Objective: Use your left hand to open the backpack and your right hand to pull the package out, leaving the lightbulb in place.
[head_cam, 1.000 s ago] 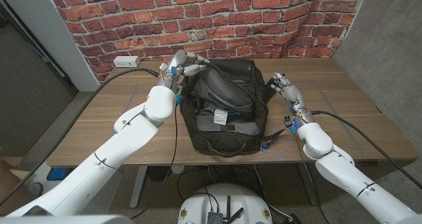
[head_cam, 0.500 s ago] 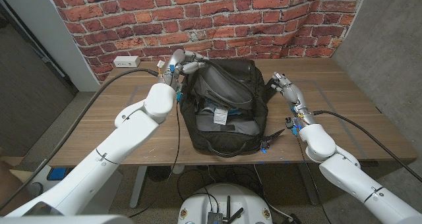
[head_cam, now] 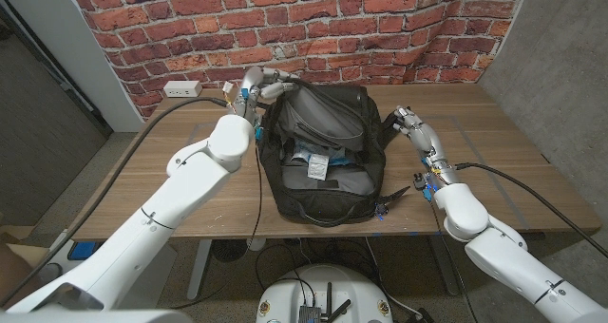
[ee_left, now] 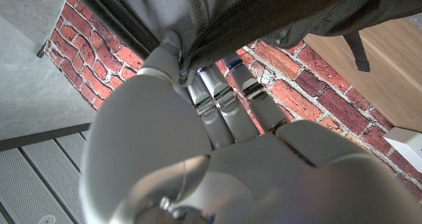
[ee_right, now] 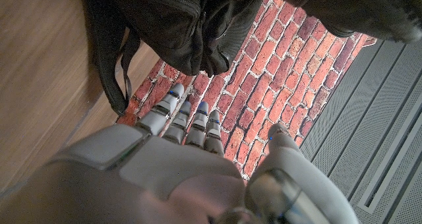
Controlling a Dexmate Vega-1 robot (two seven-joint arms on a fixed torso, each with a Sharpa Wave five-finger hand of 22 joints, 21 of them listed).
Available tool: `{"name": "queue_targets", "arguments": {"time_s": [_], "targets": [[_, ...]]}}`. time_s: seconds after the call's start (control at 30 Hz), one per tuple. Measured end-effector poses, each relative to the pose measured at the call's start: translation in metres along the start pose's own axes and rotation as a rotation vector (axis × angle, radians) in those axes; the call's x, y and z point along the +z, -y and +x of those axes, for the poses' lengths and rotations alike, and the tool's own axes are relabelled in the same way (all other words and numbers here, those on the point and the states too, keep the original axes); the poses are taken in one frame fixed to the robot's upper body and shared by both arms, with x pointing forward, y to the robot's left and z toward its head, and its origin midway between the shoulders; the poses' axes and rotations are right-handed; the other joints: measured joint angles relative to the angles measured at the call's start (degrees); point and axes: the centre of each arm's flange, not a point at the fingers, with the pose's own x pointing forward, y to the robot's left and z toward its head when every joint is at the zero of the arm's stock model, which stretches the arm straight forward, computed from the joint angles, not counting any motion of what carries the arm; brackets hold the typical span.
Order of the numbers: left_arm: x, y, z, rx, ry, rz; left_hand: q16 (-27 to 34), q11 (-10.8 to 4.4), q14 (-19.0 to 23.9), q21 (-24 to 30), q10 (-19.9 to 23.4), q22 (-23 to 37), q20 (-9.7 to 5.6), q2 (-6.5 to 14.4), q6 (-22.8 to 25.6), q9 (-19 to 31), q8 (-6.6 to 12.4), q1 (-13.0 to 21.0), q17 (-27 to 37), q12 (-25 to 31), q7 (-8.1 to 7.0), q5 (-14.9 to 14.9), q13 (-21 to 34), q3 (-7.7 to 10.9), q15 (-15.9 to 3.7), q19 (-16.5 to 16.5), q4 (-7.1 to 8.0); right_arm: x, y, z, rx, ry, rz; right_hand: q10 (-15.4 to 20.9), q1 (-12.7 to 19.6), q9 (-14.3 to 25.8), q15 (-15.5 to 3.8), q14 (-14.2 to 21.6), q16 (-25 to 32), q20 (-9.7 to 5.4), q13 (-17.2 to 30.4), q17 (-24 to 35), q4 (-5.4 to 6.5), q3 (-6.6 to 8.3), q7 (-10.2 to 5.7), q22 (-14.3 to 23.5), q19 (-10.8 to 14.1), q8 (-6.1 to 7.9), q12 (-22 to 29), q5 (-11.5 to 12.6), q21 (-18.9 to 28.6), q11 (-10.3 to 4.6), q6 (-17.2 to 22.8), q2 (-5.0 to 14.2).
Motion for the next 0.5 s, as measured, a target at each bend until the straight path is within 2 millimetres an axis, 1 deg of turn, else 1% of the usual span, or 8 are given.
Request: {"name": "queue_targets", "arguments": {"time_s": [0.2, 0.33, 0.43, 0.5], "targets": [[0.0, -0.002, 0.006, 0.011, -0.003, -0.032, 0.0, 0.01, 0.0, -0.3, 0.0, 0.0, 0.0, 0.0, 0.0, 0.0, -0.03, 0.0, 0.0, -0.2, 0.0, 0.0, 0.0, 0.0, 0.0, 0.0, 0.0, 0.004, 0.0, -0.007, -0.008, -0.004, -0.015, 0.0, 0.0, 0.0, -0.02, 0.6, 0.2, 0.0, 0.0, -0.2, 0.0, 0.0, -0.14, 0.0, 0.0, 0.0, 0.0, 0.0, 0.0, 0.0, 0.1, 0.0], [-0.001, -0.002, 0.01, 0.022, -0.008, -0.054, 0.0, 0.09, 0.0, -0.4, -0.1, 0.0, 0.0, 0.0, 0.0, 0.0, -0.05, 0.0, 0.0, -0.3, 0.0, 0.2, 0.0, 0.0, 0.0, 0.0, 0.0, 0.006, -0.001, -0.011, -0.012, -0.008, -0.024, 0.3, 0.0, 0.0, -0.02, 0.6, 0.2, 0.0, 0.0, -0.3, 0.0, 0.0, 0.07, 0.0, 0.0, 0.0, 0.0, 0.0, 0.0, 0.14, 0.5, 0.0], [-0.001, -0.002, 0.012, 0.029, -0.013, -0.07, 0.0, 0.07, 0.1, -0.4, 0.0, 0.0, 0.0, 0.0, 0.0, 0.0, -0.05, 0.0, 0.0, -0.3, 0.0, 0.2, 0.0, 0.0, -0.13, 0.0, 0.0, 0.007, -0.002, -0.015, -0.014, -0.009, -0.027, 0.6, 0.0, 0.0, -0.02, 0.6, 0.2, 0.0, 0.0, -0.3, 0.0, 0.0, -0.11, 0.0, 0.0, 0.23, 0.0, 0.0, 0.0, 0.0, 0.7, -0.01], [-0.001, -0.002, 0.014, 0.035, -0.016, -0.082, 0.0, 0.06, 0.2, -0.4, 0.0, 0.0, 0.0, 0.0, 0.0, 0.0, -0.05, 0.0, 0.0, -0.1, 0.0, 0.2, 0.0, 0.0, -0.2, 0.0, 0.0, 0.008, -0.002, -0.017, -0.017, -0.01, -0.031, 0.6, 0.3, 0.0, -0.02, 0.6, 0.2, -0.02, 0.0, -0.3, -0.17, 0.18, -0.11, 0.0, 0.0, 0.23, 0.0, 0.0, 0.0, 0.0, 0.7, -0.31]]}}
